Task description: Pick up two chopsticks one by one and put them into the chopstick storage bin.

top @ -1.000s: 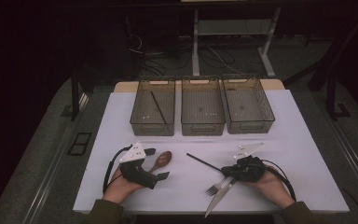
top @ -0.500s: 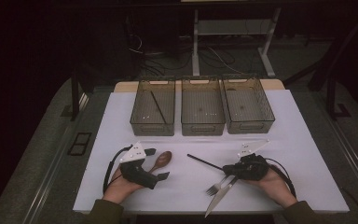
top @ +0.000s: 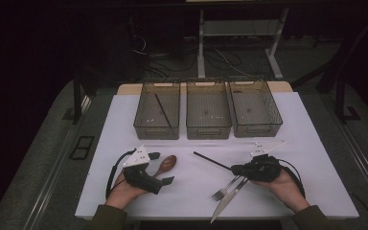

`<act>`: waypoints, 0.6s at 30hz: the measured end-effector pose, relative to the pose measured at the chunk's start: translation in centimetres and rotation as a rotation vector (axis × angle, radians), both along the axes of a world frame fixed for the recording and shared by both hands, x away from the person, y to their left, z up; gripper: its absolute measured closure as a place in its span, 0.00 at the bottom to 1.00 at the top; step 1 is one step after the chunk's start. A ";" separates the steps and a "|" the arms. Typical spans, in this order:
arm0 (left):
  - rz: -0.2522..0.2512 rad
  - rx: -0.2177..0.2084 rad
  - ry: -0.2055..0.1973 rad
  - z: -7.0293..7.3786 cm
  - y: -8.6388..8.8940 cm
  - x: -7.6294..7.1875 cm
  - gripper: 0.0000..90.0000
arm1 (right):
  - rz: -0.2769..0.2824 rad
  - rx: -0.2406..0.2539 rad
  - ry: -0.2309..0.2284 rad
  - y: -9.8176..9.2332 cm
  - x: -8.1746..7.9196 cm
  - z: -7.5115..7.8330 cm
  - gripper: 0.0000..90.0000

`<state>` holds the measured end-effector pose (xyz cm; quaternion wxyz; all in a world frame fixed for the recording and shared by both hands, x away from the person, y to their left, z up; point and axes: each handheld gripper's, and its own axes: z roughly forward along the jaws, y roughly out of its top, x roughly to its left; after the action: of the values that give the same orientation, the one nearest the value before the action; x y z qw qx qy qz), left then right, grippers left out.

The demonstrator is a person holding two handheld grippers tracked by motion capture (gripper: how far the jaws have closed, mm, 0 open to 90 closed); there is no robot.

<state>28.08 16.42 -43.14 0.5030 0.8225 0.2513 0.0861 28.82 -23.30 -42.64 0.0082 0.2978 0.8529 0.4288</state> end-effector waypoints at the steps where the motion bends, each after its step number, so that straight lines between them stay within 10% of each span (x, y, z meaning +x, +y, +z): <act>1: 0.000 0.000 0.000 0.0 0.0 0.0 0.00 | 0.001 0.005 -0.002 0.0 0.0 0.1 0.94; 18: -0.012 -0.002 0.013 -0.3 0.2 0.1 0.00 | -0.034 0.044 -0.030 0.0 1.4 2.0 0.94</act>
<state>28.18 16.64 -43.39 0.5029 0.8239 0.2495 0.0776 30.19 -23.29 -40.67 0.0221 0.3059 0.8378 0.4516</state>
